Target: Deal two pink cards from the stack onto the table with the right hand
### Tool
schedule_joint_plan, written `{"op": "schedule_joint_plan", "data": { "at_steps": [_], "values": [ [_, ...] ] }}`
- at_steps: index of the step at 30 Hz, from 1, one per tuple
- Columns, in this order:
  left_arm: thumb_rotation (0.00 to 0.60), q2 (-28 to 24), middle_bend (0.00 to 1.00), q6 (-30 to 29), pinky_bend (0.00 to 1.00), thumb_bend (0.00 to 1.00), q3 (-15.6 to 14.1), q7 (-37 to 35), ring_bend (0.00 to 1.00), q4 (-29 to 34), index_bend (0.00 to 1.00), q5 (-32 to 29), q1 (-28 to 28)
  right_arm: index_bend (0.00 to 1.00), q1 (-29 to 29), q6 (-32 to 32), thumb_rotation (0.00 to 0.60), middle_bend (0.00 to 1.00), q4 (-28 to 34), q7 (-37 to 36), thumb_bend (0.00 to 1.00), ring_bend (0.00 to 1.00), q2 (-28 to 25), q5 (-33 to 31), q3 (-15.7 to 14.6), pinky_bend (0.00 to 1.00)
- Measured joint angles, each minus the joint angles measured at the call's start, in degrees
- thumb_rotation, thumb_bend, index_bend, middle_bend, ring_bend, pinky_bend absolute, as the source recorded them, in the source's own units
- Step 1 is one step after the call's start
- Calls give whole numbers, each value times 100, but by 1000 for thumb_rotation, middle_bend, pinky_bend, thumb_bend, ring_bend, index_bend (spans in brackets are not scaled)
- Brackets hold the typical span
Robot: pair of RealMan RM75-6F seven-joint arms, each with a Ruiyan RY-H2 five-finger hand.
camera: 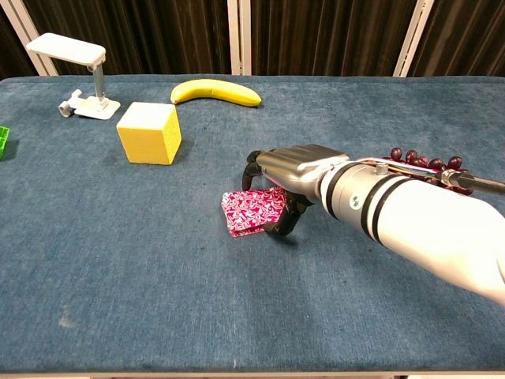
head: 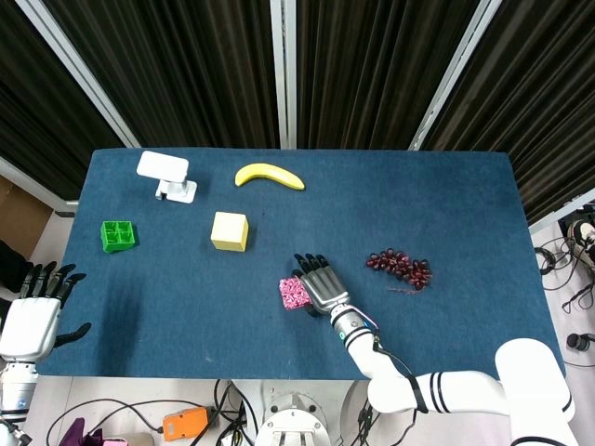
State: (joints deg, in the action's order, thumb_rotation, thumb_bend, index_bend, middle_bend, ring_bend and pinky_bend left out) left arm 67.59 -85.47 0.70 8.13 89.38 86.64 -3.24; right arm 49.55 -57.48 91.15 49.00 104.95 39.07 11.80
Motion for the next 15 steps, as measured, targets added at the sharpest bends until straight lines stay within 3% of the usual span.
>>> {"op": "schedule_joint_plan", "data": {
  "at_steps": [5, 15],
  "values": [
    [600, -11, 123, 11, 7, 67, 4, 12, 20, 9, 210, -14, -6, 433, 80, -38, 600, 65, -19, -64, 544, 0, 6, -79, -12, 114],
    [600, -22, 123, 16, 3, 67, 4, 42, 17, 43, 210, -14, -18, 462, 75, -128, 600, 82, 104, -385, 577, 0, -162, 64, -39, 114]
  ]
}}
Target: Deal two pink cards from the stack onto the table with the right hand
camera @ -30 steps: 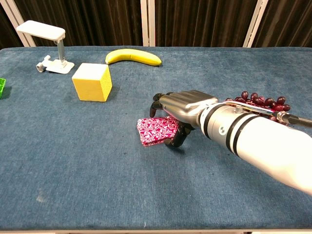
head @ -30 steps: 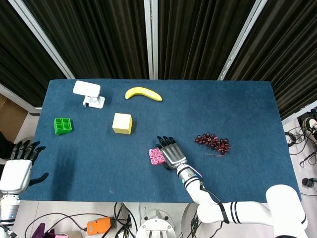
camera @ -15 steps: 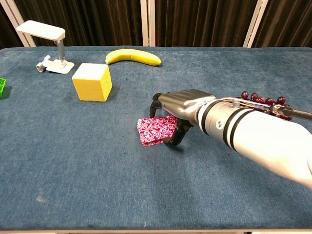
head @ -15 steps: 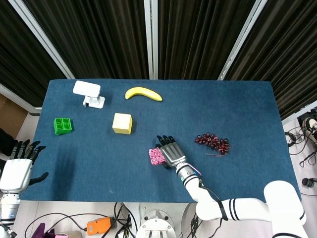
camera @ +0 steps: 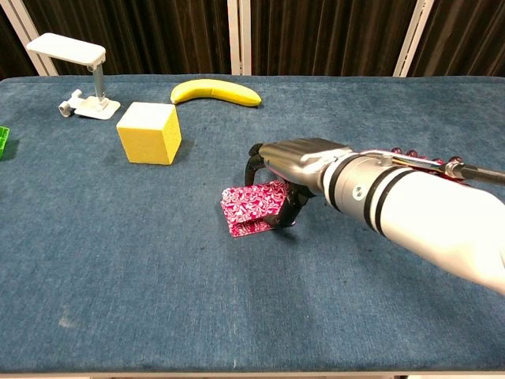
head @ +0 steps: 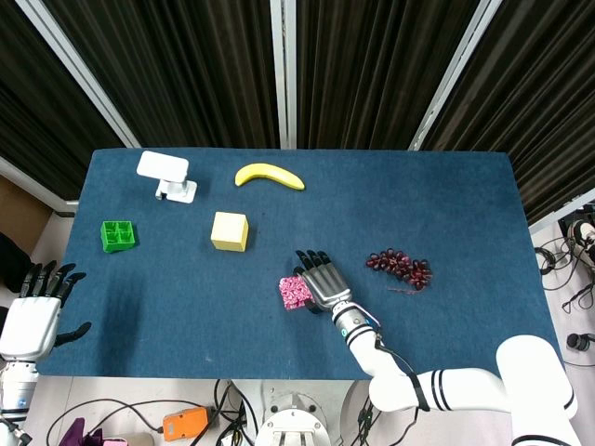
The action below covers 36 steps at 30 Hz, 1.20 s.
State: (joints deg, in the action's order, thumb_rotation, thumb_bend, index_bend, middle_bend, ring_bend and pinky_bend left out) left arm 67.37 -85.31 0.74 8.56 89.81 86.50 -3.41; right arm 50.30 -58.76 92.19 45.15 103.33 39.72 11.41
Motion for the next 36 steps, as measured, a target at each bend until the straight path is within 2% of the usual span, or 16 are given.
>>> {"op": "schedule_joint_plan", "data": {
  "at_steps": [9, 19, 25, 28, 31, 36],
  "values": [
    [600, -4, 123, 21, 3, 67, -4, 16, 17, 23, 210, 25, -27, 462, -143, -93, 600, 82, 87, -576, 577, 0, -637, 83, 260, 109],
    [600, -1, 123, 65, 3, 67, -13, 113, 17, 103, 210, -15, -39, 455, 35, 370, 600, 82, -1042, -857, 576, 0, -697, -314, 466, 88],
    [600, -23, 123, 84, 3, 67, -16, 190, 17, 163, 210, -41, -42, 409, 224, 638, 600, 82, -1738, -873, 577, 0, -415, -520, 418, 64],
    [600, -33, 123, 92, 3, 67, -14, 214, 17, 195, 210, -44, -52, 350, 288, 748, 600, 83, -1934, -870, 577, 0, -302, -575, 349, 50],
    [600, -38, 123, 85, 3, 67, -7, 230, 17, 211, 210, -39, -58, 259, 313, 786, 600, 83, -1953, -837, 576, 0, -296, -620, 287, 41],
    [600, -35, 123, 92, 3, 67, -5, 245, 17, 214, 210, -34, -71, 208, 297, 777, 600, 83, -1810, -790, 576, 0, -395, -653, 210, 27]
  ]
}}
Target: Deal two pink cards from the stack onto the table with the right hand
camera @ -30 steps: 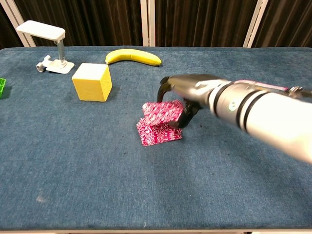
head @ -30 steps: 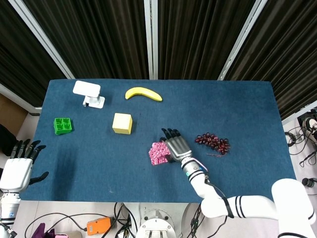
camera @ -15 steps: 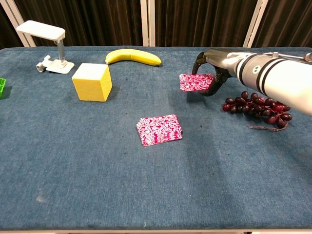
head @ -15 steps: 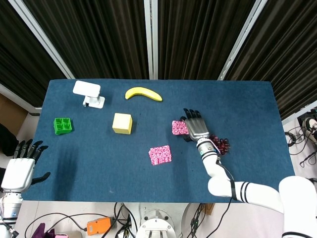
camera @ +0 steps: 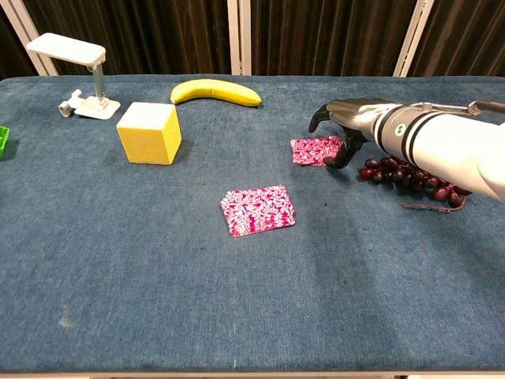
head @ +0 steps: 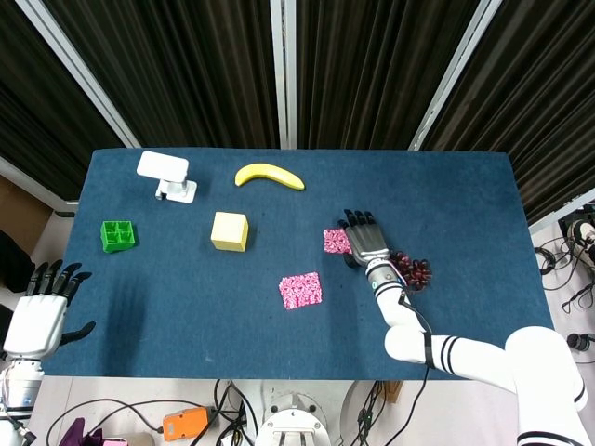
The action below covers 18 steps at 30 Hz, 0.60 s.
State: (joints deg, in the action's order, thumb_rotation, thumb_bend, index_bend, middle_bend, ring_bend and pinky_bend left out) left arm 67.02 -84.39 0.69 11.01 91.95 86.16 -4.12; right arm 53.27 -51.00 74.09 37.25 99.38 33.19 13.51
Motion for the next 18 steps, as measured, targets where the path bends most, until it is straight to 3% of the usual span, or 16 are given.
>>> {"op": "schedule_joint_plan", "data": {
  "at_steps": [6, 12, 18],
  "values": [
    [600, -2, 123, -39, 3, 67, 2, -29, 17, -13, 210, 23, 6, 179, -57, -53, 600, 83, 413, -40, 576, 0, -238, 94, -52, 17],
    [600, 18, 123, -52, 3, 67, -4, -61, 17, -36, 210, 23, 17, 200, -166, -84, 600, 83, 1389, -226, 574, 0, -696, 524, -125, 16],
    [600, 50, 123, -52, 3, 67, -18, -70, 17, -60, 210, 40, 17, 206, -114, 39, 600, 77, 2261, -150, 560, 0, -984, 728, -471, 15]
  ]
}}
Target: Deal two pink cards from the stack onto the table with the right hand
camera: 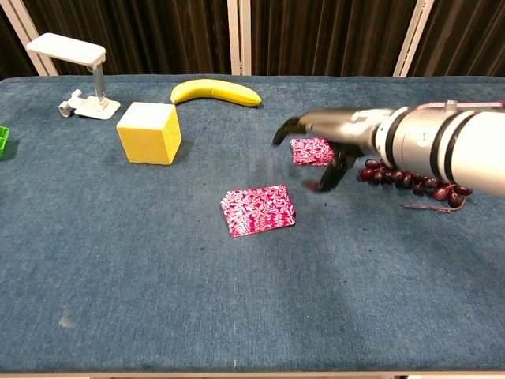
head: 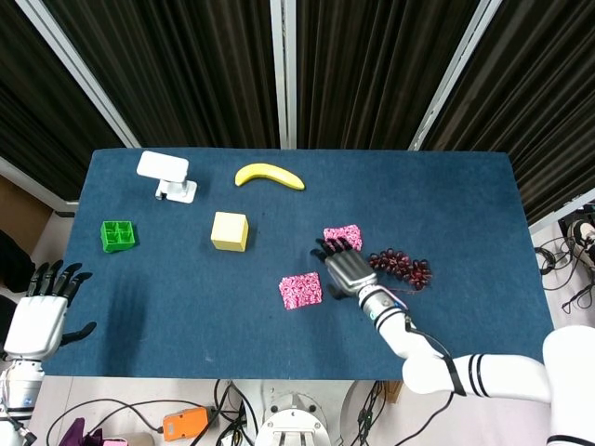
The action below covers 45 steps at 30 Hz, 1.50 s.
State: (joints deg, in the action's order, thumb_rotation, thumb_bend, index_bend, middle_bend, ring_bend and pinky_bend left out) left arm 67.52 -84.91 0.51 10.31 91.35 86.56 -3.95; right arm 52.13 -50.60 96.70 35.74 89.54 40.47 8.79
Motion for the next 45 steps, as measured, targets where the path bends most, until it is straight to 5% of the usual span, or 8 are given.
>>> {"op": "schedule_joint_plan", "data": {
  "at_steps": [11, 30, 45],
  "values": [
    [600, 34, 123, -7, 3, 67, -24, -103, 17, -118, 210, -39, 44, 214, 447, -300, 600, 65, -400, 596, 560, 0, 854, -505, -206, 8],
    [600, 77, 123, -25, 3, 67, -18, -227, 17, -245, 210, -44, 63, 262, 643, -451, 600, 66, -494, 750, 560, 0, 1062, -776, -234, 8],
    [600, 69, 123, -44, 3, 67, -12, -254, 17, -256, 210, -40, 73, 457, 629, -668, 600, 66, -563, 760, 560, 0, 1205, -599, -266, 8]
  ]
}}
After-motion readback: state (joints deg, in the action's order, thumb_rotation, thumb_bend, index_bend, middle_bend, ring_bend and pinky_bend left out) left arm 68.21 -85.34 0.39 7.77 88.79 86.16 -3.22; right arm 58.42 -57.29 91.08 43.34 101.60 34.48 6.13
